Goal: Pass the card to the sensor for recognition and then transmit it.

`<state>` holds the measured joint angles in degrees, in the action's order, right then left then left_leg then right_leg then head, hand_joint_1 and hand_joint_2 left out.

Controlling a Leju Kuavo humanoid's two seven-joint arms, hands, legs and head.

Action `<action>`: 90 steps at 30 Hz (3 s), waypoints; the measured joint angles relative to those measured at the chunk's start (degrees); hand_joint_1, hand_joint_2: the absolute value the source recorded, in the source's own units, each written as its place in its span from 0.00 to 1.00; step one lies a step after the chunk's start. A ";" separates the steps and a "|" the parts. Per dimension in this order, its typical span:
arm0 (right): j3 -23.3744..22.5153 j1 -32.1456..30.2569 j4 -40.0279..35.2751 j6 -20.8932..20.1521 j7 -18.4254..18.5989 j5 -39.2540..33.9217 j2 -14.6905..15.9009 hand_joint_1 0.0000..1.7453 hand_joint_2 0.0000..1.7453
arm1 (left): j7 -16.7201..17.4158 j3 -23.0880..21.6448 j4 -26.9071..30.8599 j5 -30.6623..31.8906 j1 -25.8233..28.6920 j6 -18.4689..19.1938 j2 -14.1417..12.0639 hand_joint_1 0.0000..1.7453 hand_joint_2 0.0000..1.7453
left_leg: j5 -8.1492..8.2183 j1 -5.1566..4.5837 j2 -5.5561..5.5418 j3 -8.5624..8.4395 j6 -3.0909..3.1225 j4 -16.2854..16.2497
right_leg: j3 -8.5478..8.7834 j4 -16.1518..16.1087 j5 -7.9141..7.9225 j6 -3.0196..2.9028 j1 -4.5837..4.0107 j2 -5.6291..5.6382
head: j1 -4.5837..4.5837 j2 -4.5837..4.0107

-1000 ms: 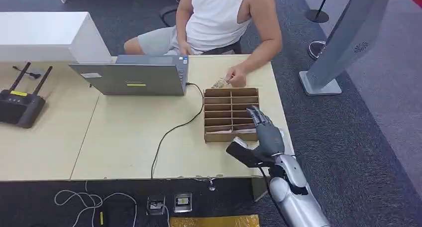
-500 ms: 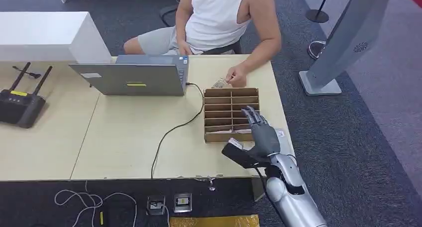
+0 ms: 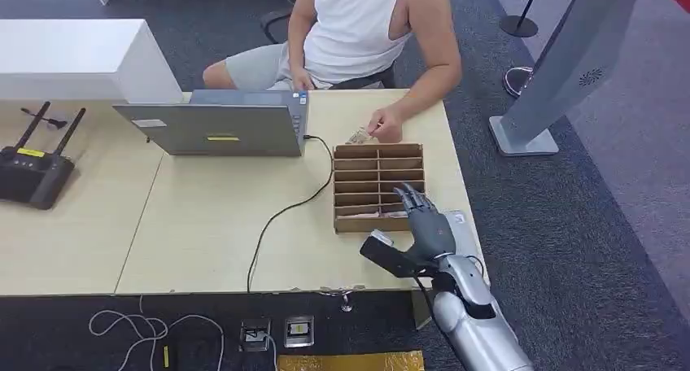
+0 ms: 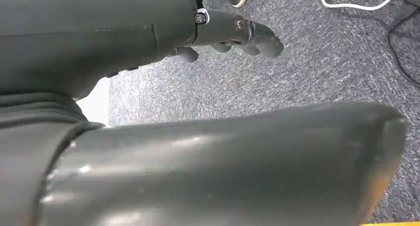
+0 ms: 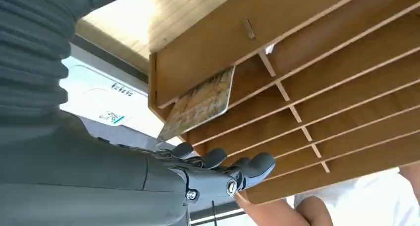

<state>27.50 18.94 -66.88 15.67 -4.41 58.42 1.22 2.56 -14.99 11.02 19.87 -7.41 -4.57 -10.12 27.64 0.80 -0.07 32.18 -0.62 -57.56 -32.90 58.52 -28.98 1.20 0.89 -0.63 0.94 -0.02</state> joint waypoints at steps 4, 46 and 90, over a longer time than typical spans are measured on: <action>0.00 0.05 0.55 -0.26 0.70 -0.13 0.02 0.00 1.00 | -0.26 0.00 0.00 0.00 0.00 -0.09 0.07 0.00 0.00 | 0.00 0.00 0.00 0.00 0.00 0.00 | 0.00 0.00 0.00 0.00 0.00 0.00 | 0.00 0.00; -0.04 1.24 1.00 2.78 -2.38 -5.64 -0.96 1.00 1.00 | -0.98 0.09 0.00 0.72 0.01 -0.92 1.86 0.00 0.00 | 0.00 0.00 0.01 0.00 0.00 0.00 | 0.00 0.00 0.00 0.00 0.00 0.01 | 0.02 0.00; -4.20 38.82 34.25 7.58 -6.30 2.82 -3.78 1.00 1.00 | -2.14 -0.66 0.04 7.74 -2.73 1.62 0.44 0.00 0.00 | -0.11 -0.01 -0.01 0.02 -0.01 -0.03 | -0.03 0.01 0.11 -0.01 0.01 0.00 | 0.04 0.00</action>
<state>23.30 57.76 -32.64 23.26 -10.71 61.24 -2.56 0.41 -15.65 11.06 27.60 -10.14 -2.95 -9.68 27.53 0.79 -0.07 32.19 -0.63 -57.59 -32.93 58.52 -28.86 1.19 0.90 -0.63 0.98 -0.02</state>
